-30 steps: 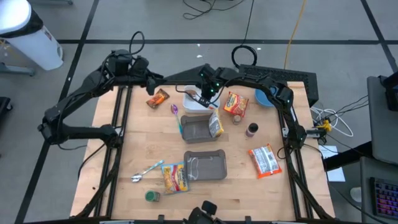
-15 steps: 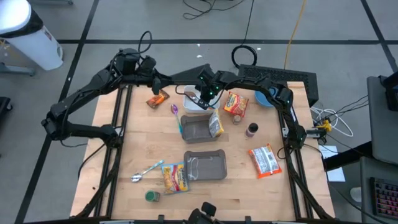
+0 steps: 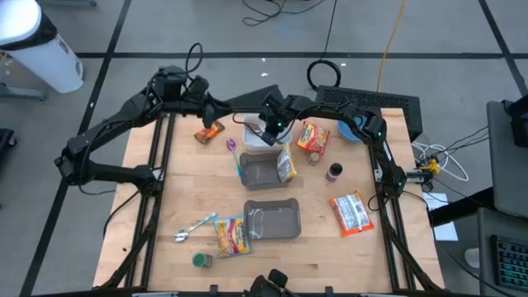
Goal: Pick & Place Food Item
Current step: Put the bottom blue spoon into the white bin
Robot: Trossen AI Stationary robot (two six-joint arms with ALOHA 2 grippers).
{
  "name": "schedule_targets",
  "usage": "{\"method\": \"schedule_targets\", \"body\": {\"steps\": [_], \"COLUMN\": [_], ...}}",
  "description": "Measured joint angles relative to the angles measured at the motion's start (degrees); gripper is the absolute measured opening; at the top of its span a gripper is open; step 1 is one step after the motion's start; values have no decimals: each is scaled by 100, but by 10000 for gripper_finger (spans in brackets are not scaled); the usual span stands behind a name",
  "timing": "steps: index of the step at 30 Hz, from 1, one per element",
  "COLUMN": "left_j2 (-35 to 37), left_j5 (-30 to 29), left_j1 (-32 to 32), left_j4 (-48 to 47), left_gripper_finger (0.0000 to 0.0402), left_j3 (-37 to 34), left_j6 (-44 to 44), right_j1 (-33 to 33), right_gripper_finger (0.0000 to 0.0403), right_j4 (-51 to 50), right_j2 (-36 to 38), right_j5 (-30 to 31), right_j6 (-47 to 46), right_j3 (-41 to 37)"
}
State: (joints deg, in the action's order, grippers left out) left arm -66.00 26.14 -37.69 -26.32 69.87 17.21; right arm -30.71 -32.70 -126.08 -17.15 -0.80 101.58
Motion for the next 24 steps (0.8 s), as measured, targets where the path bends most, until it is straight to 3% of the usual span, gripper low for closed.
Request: {"method": "schedule_targets", "body": {"steps": [12, 24], "left_j2": [-2, 0], "left_j5": [40, 39], "left_j1": [12, 13], "left_j4": [-13, -16], "left_gripper_finger": [168, 168], "left_j3": [0, 2], "left_j6": [52, 55], "right_j1": [8, 8], "right_gripper_finger": [7, 80], "right_j4": [121, 115], "right_j2": [-13, -48], "right_j5": [68, 48], "right_j6": [-61, -59], "right_j3": [-7, -31]}}
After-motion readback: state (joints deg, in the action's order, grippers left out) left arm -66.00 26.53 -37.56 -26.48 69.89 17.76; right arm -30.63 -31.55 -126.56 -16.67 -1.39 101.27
